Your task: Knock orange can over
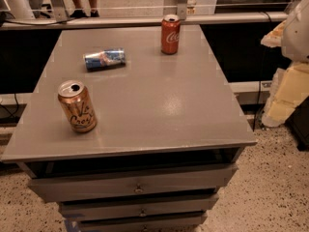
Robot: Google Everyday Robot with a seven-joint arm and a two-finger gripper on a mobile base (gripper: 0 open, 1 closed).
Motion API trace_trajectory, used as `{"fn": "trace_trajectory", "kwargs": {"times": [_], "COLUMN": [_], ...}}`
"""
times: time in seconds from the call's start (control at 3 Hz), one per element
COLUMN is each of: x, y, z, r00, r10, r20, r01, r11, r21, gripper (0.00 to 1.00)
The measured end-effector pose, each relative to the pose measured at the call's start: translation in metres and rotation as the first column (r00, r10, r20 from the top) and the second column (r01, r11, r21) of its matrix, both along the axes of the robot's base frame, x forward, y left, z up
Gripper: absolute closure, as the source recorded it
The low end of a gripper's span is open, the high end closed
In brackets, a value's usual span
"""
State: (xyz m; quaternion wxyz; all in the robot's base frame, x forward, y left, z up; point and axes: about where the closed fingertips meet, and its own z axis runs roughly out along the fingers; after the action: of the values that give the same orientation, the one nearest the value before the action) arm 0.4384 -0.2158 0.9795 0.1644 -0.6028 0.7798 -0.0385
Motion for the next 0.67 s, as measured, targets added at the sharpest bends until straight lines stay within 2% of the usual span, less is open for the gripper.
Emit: {"fn": "trace_trajectory", "kwargs": {"times": [0.33,0.67], "x": [0.000,0.004], "y": [0.000,0.013], "z": [0.000,-0.019], "r00": [1.0000,0.9996], "r10": [0.000,0.022], "r20": [0.000,-0.018], "r01": [0.000,-0.021], "r11": [1.000,0.996], "r21": [0.000,0.086], "gripper": [0.00,0.00]}}
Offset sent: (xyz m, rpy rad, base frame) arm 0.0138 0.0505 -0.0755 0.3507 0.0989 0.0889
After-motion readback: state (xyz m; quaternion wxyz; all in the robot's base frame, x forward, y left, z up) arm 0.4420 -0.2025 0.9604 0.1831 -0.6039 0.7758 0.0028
